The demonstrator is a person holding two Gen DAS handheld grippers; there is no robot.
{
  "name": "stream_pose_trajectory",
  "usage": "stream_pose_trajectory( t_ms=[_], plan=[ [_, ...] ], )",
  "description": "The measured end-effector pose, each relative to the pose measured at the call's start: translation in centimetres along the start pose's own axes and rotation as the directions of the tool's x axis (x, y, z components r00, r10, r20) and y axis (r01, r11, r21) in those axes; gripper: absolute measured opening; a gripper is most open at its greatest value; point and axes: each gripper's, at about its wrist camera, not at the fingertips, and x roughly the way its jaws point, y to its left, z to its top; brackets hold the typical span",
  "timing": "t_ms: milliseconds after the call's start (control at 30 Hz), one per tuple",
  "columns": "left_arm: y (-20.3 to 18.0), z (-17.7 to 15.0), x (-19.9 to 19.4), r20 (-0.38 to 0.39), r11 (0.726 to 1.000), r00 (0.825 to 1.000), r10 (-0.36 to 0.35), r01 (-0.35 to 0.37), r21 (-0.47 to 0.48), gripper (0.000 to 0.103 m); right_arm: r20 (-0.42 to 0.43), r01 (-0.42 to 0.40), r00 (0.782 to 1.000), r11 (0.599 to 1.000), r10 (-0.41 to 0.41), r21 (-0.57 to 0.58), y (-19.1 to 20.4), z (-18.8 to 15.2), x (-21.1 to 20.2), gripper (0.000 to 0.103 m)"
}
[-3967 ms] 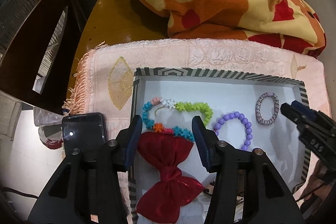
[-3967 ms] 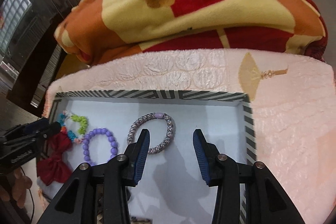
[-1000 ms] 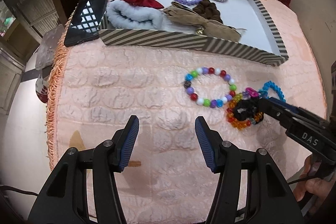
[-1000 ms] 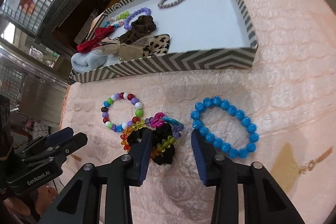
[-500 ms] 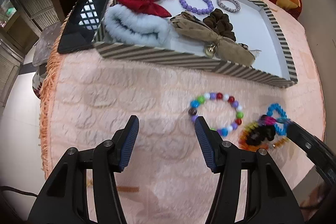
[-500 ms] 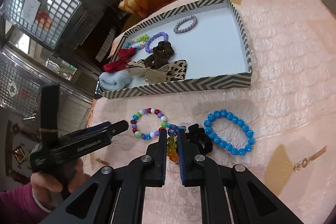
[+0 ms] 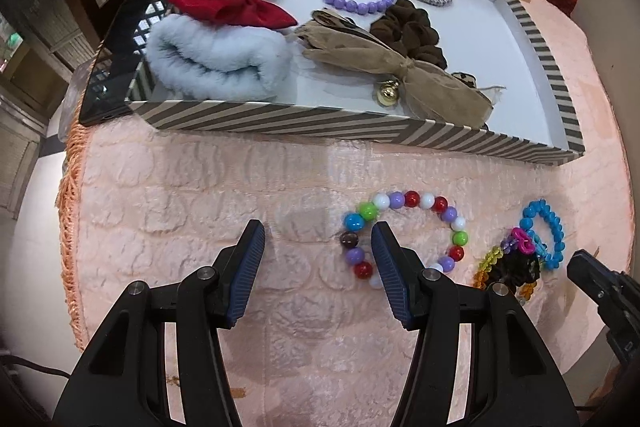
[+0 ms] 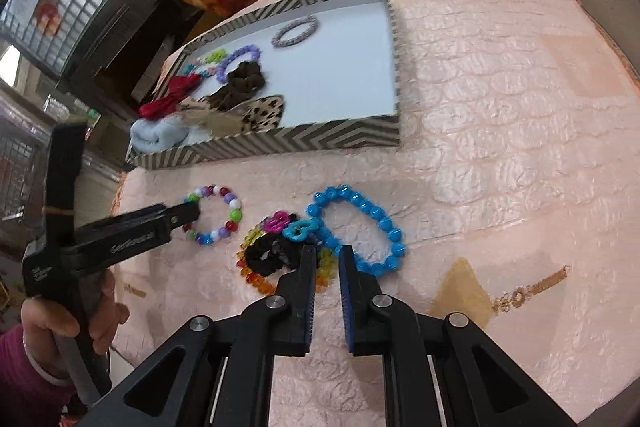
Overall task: Organize jewelry
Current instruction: 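Grasp the orange coil hair tie with the right tool while the left tool grasps the rainbow bead bracelet, then carry both items into the tray and open both tools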
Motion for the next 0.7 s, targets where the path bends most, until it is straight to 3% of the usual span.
stream_pose_trajectory(
  t_ms=[67, 300, 400, 467, 500, 567, 667, 700],
  plan=[
    [-0.4, 0.2, 0.3, -0.001, 1.000, 1.000, 0.009, -0.009, 0.010, 0.055, -0.017, 0.002, 1.000, 1.000, -0.002, -0.013, 0.3, -0.4, 0.5, 0.024],
    [-1.0, 0.5, 0.5, 0.002, 1.000, 1.000, 0.014, -0.014, 0.020, 0.055, -0.033, 0.034, 0.999, 0.999, -0.034, -0.005, 0.2, -1.4, 2.8, 0.026],
    [-1.2, 0.7, 0.6, 0.005, 0.999, 1.000, 0.018, -0.018, 0.033, 0.055, -0.011, 0.080, 0.997, 0.996, -0.080, -0.025, 0.5, -1.4, 2.9, 0.021],
    [-1.3, 0.8, 0.6, 0.005, 0.999, 1.000, 0.011, -0.011, 0.038, 0.055, -0.017, 0.072, 0.997, 0.997, -0.073, -0.036, 0.7, -1.5, 3.0, 0.010],
    [-1.4, 0.8, 0.5, 0.008, 0.999, 1.000, 0.009, -0.009, 0.043, 0.053, -0.023, 0.059, 0.998, 0.998, -0.060, -0.032, 0.8, -1.6, 2.9, 0.009],
    [-1.5, 0.7, 0.3, 0.025, 0.998, 1.000, 0.006, -0.008, 0.064, 0.030, -0.015, 0.039, 0.999, 0.999, -0.039, -0.029, 1.0, -1.7, 2.4, 0.008],
    [-1.7, 1.0, 0.1, 0.022, 0.997, 1.000, -0.019, 0.017, 0.077, 0.012, 0.018, -0.003, 1.000, 1.000, 0.003, -0.010, 1.2, -1.5, 0.8, 0.008],
    [-1.6, 1.0, 0.0, 0.021, 0.997, 0.999, -0.026, 0.024, 0.078, 0.011, 0.031, -0.013, 0.999, 1.000, 0.013, -0.010, 1.2, -1.3, 0.1, 0.008]
  ],
)
